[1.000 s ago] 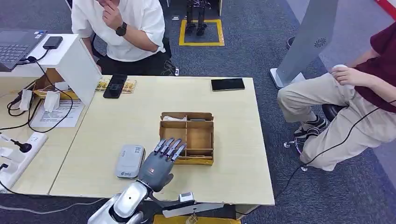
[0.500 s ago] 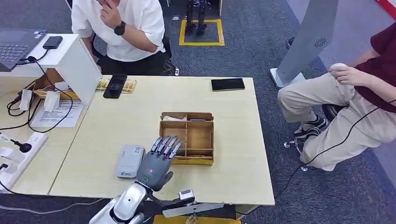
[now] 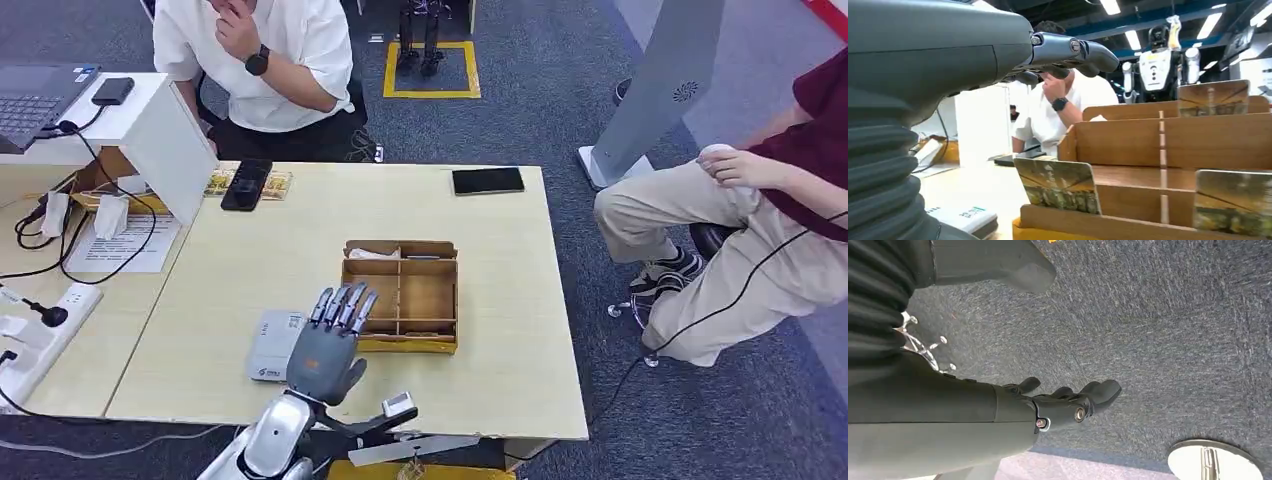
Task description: Pass the card to the sensor for recognition and then transmit it.
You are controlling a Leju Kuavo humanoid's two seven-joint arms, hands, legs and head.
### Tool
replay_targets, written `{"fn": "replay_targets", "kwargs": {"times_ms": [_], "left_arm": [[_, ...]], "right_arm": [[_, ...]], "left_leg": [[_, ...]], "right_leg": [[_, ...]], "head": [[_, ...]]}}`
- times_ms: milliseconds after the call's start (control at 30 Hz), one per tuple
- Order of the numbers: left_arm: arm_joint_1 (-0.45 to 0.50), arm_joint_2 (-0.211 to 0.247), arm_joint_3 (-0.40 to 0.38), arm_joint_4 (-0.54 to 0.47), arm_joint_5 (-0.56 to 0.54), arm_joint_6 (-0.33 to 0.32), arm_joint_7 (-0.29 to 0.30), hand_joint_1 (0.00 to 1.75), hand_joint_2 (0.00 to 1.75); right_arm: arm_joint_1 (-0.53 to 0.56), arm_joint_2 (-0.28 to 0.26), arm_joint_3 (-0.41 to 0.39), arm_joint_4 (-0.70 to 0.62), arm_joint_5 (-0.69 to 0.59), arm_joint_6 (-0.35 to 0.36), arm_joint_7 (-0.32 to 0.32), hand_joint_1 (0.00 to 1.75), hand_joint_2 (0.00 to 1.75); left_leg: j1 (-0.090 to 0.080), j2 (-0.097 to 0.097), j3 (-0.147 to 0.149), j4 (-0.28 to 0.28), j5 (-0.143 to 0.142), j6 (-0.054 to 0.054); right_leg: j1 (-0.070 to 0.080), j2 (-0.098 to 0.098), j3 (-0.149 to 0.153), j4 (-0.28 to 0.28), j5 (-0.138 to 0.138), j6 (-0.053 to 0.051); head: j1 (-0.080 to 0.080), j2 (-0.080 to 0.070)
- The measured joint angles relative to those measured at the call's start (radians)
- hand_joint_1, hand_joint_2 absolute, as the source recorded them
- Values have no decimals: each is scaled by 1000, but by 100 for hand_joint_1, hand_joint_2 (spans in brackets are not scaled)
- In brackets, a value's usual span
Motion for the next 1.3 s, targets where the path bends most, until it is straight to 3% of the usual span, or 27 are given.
{"fn": "replay_targets", "kwargs": {"times_ms": [1300], "left_arm": [[1,-31,22,74,11,-60,12,0,175]], "right_arm": [[-1,0,26,0,4,3,12,0,175]], "left_leg": [[0,0,0,0,0,0]], "right_leg": [[0,0,0,0,0,0]], "head": [[0,0]]}}
